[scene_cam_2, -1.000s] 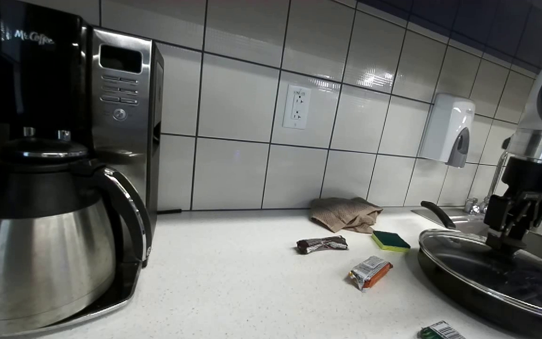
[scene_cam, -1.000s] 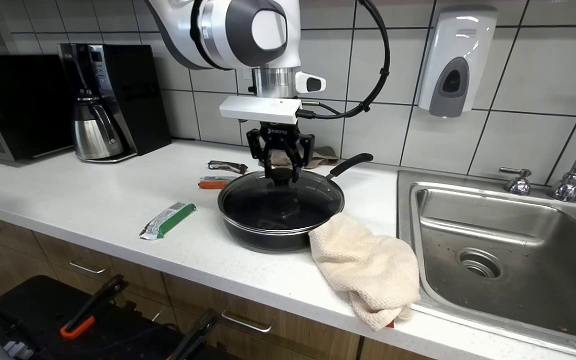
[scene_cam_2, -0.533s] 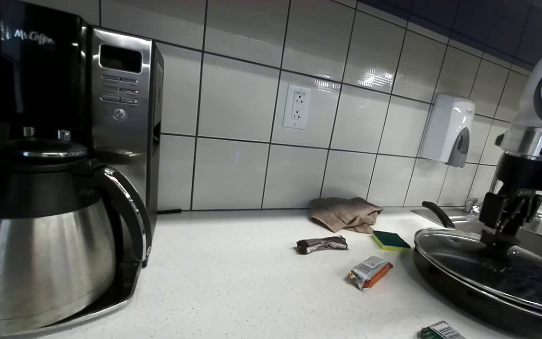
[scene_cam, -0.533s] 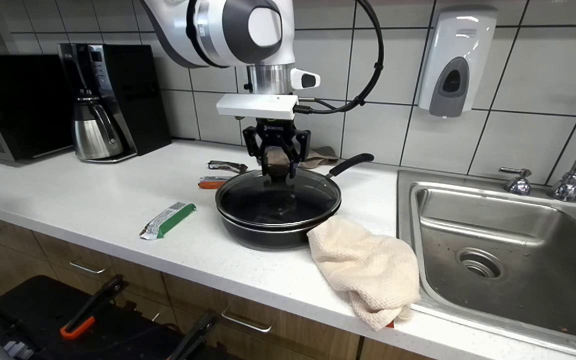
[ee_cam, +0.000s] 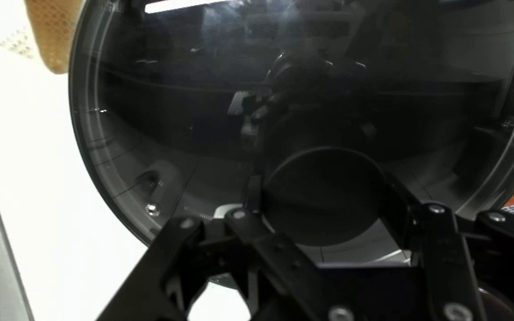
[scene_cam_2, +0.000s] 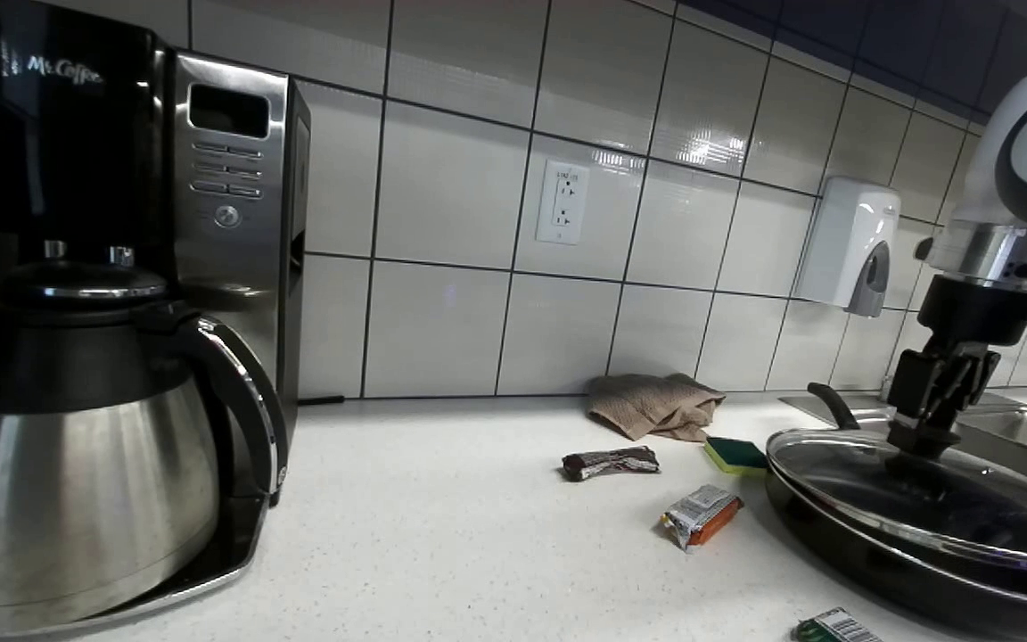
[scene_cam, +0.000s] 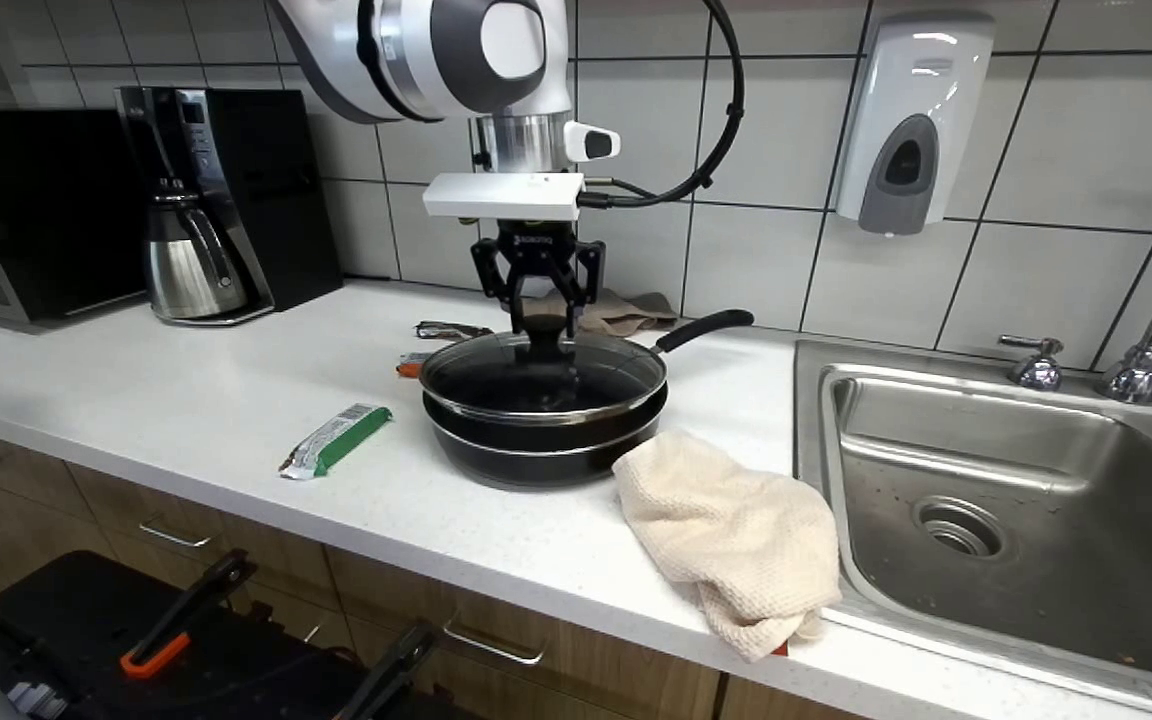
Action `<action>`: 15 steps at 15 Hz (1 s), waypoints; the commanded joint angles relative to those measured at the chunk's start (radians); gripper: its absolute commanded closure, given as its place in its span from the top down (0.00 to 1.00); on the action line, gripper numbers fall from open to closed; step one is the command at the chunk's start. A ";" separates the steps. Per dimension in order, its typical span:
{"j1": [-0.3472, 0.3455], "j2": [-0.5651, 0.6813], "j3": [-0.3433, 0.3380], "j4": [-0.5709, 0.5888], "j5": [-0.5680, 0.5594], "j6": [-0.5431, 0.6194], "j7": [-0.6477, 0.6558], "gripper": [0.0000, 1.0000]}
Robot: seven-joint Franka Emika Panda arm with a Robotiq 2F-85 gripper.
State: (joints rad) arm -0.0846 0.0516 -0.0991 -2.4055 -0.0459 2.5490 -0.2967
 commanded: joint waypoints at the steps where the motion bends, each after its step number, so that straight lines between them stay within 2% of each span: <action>1: 0.007 -0.046 0.019 0.015 -0.003 -0.016 -0.027 0.39; 8: 0.016 -0.087 0.025 -0.005 0.001 -0.005 -0.048 0.39; 15: 0.042 -0.059 0.046 0.026 0.014 -0.019 -0.110 0.39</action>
State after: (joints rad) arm -0.0507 0.0141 -0.0723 -2.4010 -0.0395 2.5491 -0.3650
